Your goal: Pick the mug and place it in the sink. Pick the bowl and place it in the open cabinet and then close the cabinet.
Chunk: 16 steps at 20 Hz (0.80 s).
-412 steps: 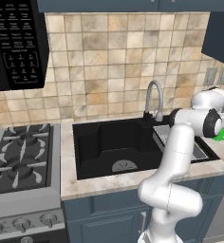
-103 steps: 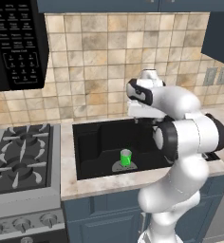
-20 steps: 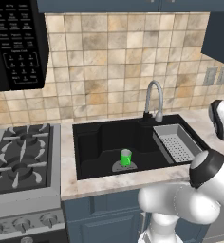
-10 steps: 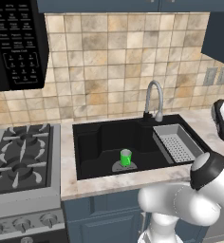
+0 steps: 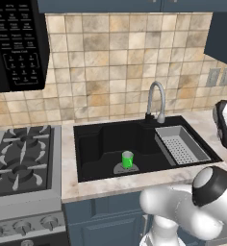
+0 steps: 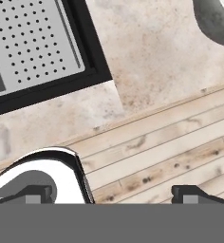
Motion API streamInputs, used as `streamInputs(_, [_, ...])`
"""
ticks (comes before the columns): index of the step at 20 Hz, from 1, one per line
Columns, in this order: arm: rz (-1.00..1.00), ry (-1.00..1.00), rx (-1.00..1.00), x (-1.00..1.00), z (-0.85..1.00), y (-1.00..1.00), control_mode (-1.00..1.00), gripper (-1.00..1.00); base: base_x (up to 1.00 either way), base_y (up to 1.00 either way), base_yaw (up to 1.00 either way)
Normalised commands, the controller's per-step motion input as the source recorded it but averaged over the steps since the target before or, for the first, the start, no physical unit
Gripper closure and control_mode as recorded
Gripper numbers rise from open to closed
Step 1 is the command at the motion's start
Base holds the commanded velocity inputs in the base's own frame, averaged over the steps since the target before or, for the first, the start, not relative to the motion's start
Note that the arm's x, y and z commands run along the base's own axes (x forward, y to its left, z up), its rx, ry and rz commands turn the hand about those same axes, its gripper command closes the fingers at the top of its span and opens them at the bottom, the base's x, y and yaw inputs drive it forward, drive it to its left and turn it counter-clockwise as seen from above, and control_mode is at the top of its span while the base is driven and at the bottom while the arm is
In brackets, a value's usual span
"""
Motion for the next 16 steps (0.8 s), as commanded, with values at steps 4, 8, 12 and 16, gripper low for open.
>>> streamInputs(4, [0.00, -0.02, -0.01, 0.00, 0.15, 1.00, -1.00, -1.00, 0.00, 0.00, 0.00])
streamInputs(8, [0.00, 0.00, -0.02, 0.00, 0.27, 1.00, -1.00, -1.00, 0.00, 0.00, 0.00])
streamInputs(12, [0.00, 0.00, -0.06, 0.00, 0.25, 0.70, -1.00, -1.00, 0.00, 0.00, 0.00])
streamInputs(16, [0.00, 0.00, -0.02, -0.01, 0.24, 0.16, -1.00, -1.00, 0.00, 0.00, 0.00])
